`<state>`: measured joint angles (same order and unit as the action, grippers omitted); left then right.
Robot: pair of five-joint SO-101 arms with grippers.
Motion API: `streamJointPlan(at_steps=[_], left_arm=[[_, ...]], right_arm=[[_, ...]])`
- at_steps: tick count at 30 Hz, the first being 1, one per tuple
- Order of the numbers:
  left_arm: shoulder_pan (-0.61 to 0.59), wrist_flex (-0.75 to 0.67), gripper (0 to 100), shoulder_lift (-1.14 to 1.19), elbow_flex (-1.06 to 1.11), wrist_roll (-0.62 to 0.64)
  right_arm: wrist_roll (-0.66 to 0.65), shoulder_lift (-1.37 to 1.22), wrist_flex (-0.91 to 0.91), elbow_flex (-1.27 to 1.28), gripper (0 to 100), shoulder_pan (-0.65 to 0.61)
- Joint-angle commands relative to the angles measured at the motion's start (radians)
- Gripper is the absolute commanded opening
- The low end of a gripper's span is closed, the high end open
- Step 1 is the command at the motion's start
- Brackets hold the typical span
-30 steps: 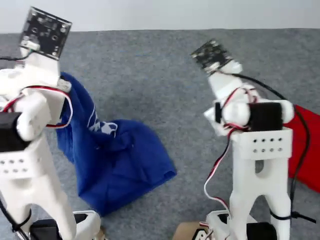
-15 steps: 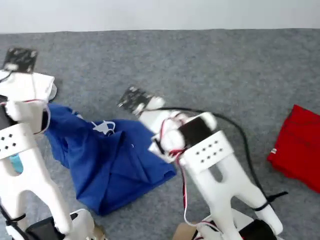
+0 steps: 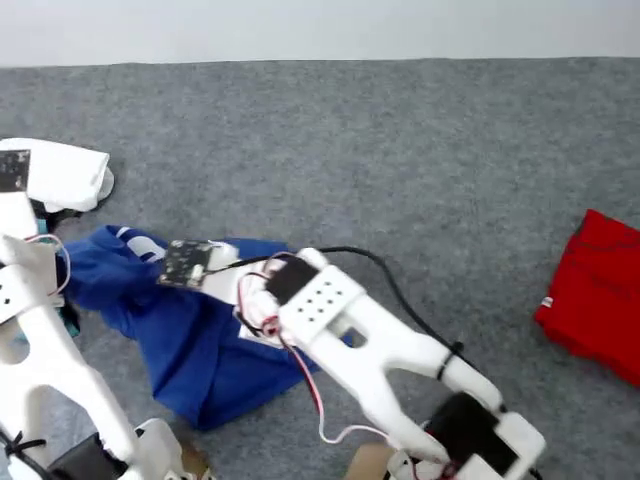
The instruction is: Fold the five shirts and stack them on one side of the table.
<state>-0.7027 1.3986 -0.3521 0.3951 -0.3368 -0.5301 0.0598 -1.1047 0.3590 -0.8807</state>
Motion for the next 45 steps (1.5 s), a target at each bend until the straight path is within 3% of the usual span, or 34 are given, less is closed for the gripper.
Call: streamJointPlan(at_steps=[1, 16, 34, 41, 45], left_arm=[[-0.020, -0.054, 0, -0.011, 0.019, -0.009], [-0.017, -0.138, 0, -0.011, 0.048, -0.009], [-0.018, -0.138, 0, -0.005, 0.050, -0.009], [-0.020, -0.138, 0, -0.003, 0.050, -0.011], [-0.020, -0.138, 0, -0.003, 0.050, -0.011]], right_arm=[[-0.043, -0.059, 0.018, -0.114, 19.9, -0.027], [-0.051, -0.355, 0.010, -0.387, 19.9, -0.120], [-0.051, -0.585, 0.010, -0.532, 19.6, -0.122], [-0.052, -0.610, 0.008, -0.572, 0.8, -0.117], [-0.052, -0.610, -0.076, -0.658, 1.0, -0.094]])
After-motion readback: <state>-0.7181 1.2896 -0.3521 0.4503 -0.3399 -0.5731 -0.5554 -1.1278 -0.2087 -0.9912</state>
